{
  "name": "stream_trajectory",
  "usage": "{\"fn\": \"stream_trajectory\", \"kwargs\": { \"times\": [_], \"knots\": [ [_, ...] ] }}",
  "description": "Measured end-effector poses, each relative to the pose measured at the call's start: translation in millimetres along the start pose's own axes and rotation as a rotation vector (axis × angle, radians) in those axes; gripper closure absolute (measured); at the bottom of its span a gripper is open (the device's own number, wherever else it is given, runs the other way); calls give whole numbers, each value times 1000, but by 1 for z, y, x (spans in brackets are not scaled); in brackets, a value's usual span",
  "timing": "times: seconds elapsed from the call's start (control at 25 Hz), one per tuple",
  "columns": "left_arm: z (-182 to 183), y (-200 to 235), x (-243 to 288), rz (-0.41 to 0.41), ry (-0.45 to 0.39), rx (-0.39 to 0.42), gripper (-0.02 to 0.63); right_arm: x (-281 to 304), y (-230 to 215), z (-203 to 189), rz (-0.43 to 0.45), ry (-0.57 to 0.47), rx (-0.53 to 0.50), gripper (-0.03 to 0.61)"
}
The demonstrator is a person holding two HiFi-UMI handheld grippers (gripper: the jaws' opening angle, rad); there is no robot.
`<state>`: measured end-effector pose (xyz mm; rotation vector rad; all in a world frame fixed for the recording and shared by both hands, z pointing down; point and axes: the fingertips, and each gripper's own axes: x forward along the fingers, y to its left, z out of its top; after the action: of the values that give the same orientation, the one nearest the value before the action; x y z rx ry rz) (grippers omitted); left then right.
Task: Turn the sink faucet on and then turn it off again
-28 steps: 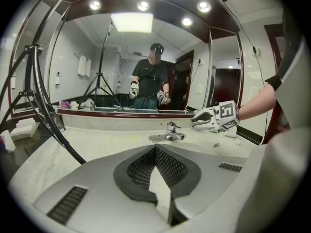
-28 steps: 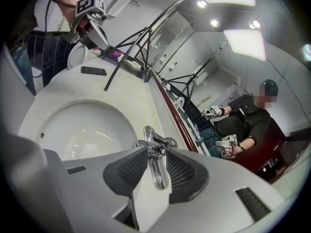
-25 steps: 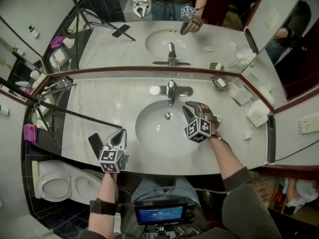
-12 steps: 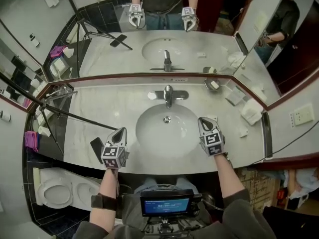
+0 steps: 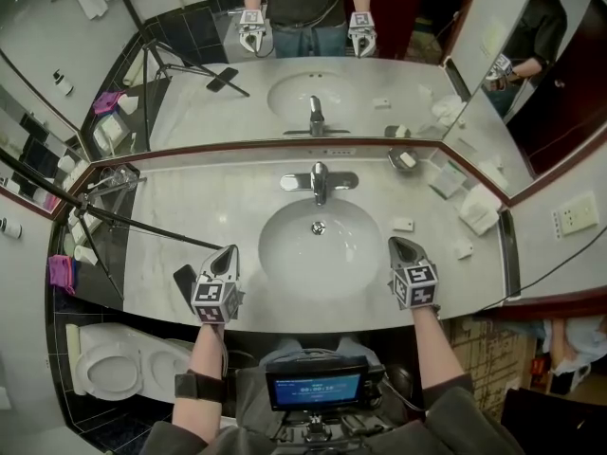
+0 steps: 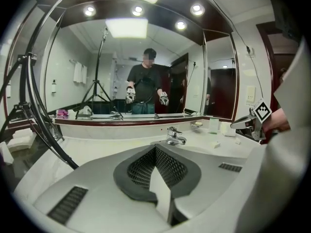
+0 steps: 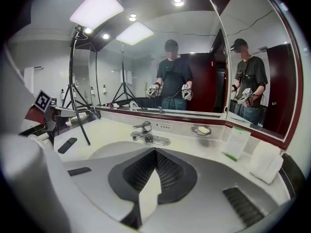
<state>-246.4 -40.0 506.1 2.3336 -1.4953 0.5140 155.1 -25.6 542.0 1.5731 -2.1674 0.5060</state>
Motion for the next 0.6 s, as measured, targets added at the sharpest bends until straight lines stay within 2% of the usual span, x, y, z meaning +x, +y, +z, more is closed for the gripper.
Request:
{"fn": "stream_trajectory", "kwargs": {
  "times": [0.6],
  "knots": [
    [-2, -5, 13, 0, 0, -17, 611, 10, -1, -14, 24, 37, -11, 561]
  ]
}}
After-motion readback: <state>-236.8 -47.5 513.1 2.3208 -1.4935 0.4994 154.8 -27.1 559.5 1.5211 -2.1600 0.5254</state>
